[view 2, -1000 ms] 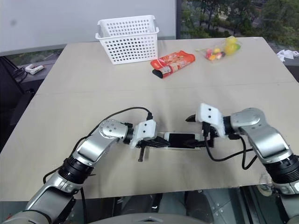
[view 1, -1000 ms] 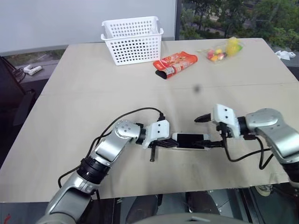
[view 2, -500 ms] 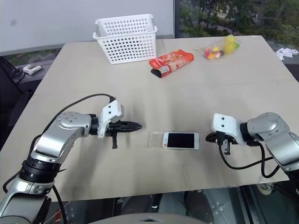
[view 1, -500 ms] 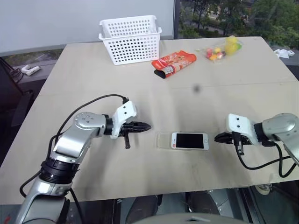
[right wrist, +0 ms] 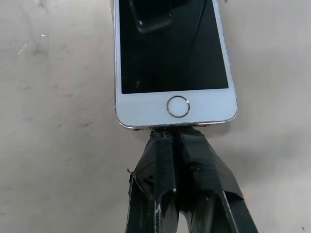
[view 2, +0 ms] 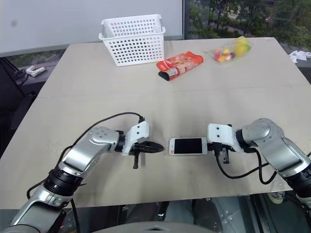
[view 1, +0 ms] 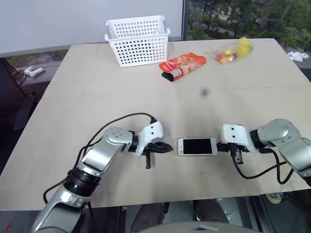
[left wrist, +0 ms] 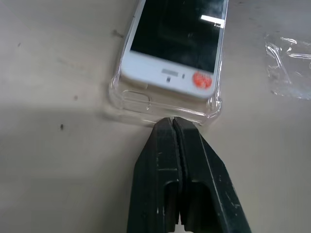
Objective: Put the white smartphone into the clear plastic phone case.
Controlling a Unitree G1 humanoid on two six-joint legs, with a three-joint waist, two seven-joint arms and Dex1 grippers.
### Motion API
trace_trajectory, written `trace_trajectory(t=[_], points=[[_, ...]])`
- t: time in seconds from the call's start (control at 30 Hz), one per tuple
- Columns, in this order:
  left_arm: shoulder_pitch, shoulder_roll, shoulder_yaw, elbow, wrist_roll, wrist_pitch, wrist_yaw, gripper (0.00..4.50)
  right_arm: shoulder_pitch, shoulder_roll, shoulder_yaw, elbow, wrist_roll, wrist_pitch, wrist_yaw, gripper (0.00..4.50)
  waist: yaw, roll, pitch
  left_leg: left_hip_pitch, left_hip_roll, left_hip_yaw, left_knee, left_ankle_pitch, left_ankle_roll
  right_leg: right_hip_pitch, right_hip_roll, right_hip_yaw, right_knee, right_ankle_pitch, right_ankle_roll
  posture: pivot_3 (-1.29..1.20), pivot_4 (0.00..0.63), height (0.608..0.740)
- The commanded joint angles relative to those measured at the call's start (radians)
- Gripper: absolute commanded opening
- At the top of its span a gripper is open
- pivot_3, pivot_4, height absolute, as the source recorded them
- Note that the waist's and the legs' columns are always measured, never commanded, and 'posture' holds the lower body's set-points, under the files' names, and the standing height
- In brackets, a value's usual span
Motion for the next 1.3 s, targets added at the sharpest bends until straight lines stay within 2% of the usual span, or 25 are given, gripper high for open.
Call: trace_trajectory(t=[0.03, 0.23, 0.37, 0.53, 0.67, 0.77, 0.87, 0.97, 1.1, 1.3], points=[[-0.008, -0.018, -0.01, -0.001, -0.001, -0.006, 0.009, 0.0, -0.052, 0.059, 0.049, -0.043, -0.037, 0.034, -0.025, 0.04, -0.002, 0.0, 0.0, 0.0, 0.0, 0.0, 0.0, 0.0, 0.0, 0.0, 0.0, 0.0, 0.0, 0.0, 0.0, 0.0, 0.15, 0.74], [-0.002, -0.011, -0.001, -0.001, 0.002, -0.008, 0.007, 0.0, -0.074, 0.13, 0.072, -0.073, -0.062, 0.087, -0.04, 0.04, -0.01, -0.001, -0.001, 0.002, 0.0, 0.0, 0.0, 0.0, 0.0, 0.001, 0.001, 0.0, 0.001, 0.0, 0.0, 0.0, 0.15, 0.74], [0.011, 0.019, 0.041, -0.015, -0.018, -0.006, -0.003, 0.0, -0.043, 0.105, 0.005, -0.047, -0.073, 0.065, -0.061, 0.04, -0.014, -0.001, -0.001, 0.003, 0.001, 0.0, 0.0, 0.0, 0.0, 0.0, 0.001, 0.0, 0.002, 0.0, 0.0, 0.0, 0.15, 0.74], [-0.003, 0.1, 0.183, -0.003, -0.101, 0.008, -0.043, 0.0, 0.062, 0.031, -0.172, -0.061, 0.002, 0.059, -0.063, 0.04, -0.006, -0.001, -0.001, -0.001, 0.001, 0.0, 0.0, 0.0, 0.0, -0.002, 0.001, 0.0, 0.001, 0.0, 0.0, 0.0, 0.15, 0.74], [-0.036, 0.092, 0.245, 0.0, -0.174, 0.042, -0.044, 0.0, 0.124, 0.046, -0.291, -0.067, 0.089, 0.062, -0.084, 0.04, -0.002, -0.001, 0.0, -0.002, 0.001, 0.0, 0.0, 0.002, -0.003, -0.003, 0.0, 0.0, 0.0, 0.0, 0.0, 0.0, 0.15, 0.74], [-0.049, 0.014, 0.237, -0.026, -0.232, 0.074, -0.018, 0.0, 0.17, 0.176, -0.435, -0.032, 0.232, 0.048, -0.137, 0.04, -0.001, -0.001, -0.001, -0.001, 0.001, 0.0, 0.0, 0.0, 0.0, -0.002, 0.0, -0.001, 0.0, 0.0, 0.0, 0.0, 0.15, 0.74], [-0.034, -0.053, 0.168, -0.041, -0.22, 0.074, 0.003, 0.0, 0.238, 0.294, -0.494, 0.02, 0.307, -0.048, -0.15, 0.04, -0.003, -0.001, -0.001, 0.0, 0.001, 0.0, 0.0, 0.0, 0.0, 0.0, 0.0, 0.0, 0.0, 0.0, 0.0, 0.0, 0.15, 0.74], [-0.027, -0.126, 0.104, -0.012, -0.195, 0.06, 0.038, 0.0, 0.313, 0.392, -0.499, 0.048, 0.364, -0.126, -0.154, 0.04, -0.004, -0.001, -0.001, 0.0, 0.0, 0.0, 0.0, 0.0, -0.001, 0.0, 0.0, 0.0, 0.0, 0.0, 0.0, 0.0, 0.15, 0.74], [-0.025, -0.145, 0.032, 0.047, -0.123, 0.011, 0.052, 0.0, 0.377, 0.498, -0.492, 0.088, 0.402, -0.251, -0.146, 0.04, -0.012, -0.001, -0.001, 0.002, 0.0, 0.002, 0.0, 0.0, 0.0, 0.0, 0.001, 0.003, 0.002, 0.0, 0.0, 0.0, 0.15, 0.74], [-0.012, -0.117, -0.017, 0.143, -0.04, -0.067, 0.044, 0.0, 0.384, 0.542, -0.43, 0.25, 0.364, -0.407, -0.086, 0.04, -0.008, 0.0, -0.001, 0.003, 0.0, 0.002, 0.0, 0.0, 0.0, 0.0, 0.001, 0.003, 0.002, 0.0, 0.0, 0.0, 0.15, 0.74]])
